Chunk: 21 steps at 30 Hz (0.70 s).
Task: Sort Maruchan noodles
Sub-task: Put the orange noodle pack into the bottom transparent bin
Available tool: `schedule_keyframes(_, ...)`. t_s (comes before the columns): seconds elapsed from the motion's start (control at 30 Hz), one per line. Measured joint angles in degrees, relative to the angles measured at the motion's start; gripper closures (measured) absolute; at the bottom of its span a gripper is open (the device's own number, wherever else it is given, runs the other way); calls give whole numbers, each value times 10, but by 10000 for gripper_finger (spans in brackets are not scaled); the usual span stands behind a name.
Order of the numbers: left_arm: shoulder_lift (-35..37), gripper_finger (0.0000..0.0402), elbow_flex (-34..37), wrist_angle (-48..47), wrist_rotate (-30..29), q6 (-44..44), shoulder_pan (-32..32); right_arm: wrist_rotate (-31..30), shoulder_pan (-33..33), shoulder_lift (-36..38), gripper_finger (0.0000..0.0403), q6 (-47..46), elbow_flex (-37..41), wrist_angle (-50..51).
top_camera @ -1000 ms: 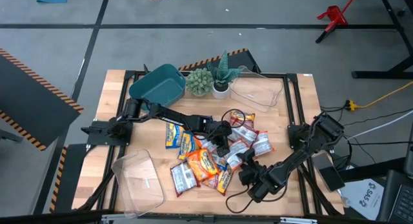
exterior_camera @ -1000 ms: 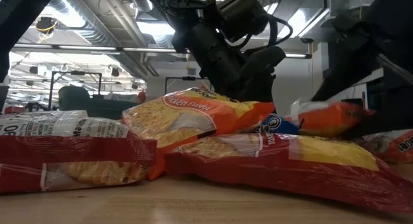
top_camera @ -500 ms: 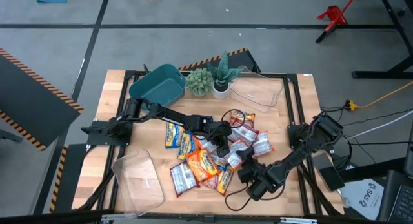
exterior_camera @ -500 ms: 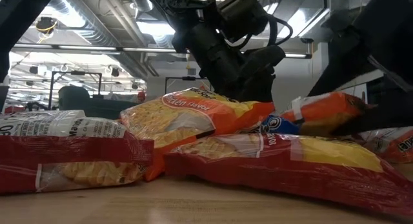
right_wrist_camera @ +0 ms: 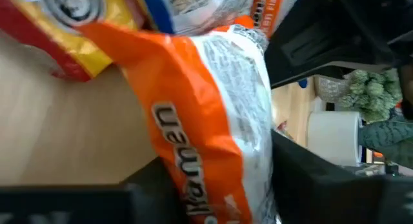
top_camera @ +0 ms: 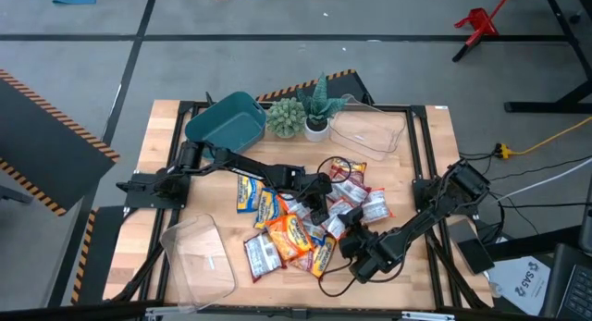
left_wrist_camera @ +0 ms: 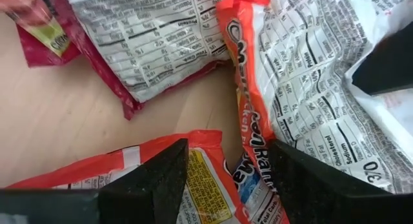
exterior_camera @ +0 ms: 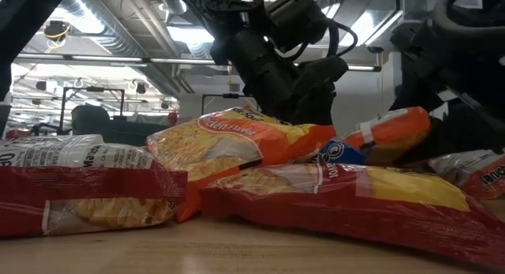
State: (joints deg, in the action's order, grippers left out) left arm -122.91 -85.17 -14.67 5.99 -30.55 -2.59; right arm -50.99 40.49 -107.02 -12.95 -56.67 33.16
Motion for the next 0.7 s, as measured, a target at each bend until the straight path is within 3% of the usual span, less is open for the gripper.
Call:
schedule_keyframes(0.17, 8, 191, 1, -3, 12, -9, 0, 10, 0, 0, 311, -22, -21, 17)
schedule_keyframes(0.5, 77, 191, 1, -11, 13, -9, -1, -24, 0, 0, 314, -29, -111, 121)
schedule_keyframes(0.7, 180, 191, -1, -46, 21, -11, -11, -35, 0, -1, 313, -30, -168, 139)
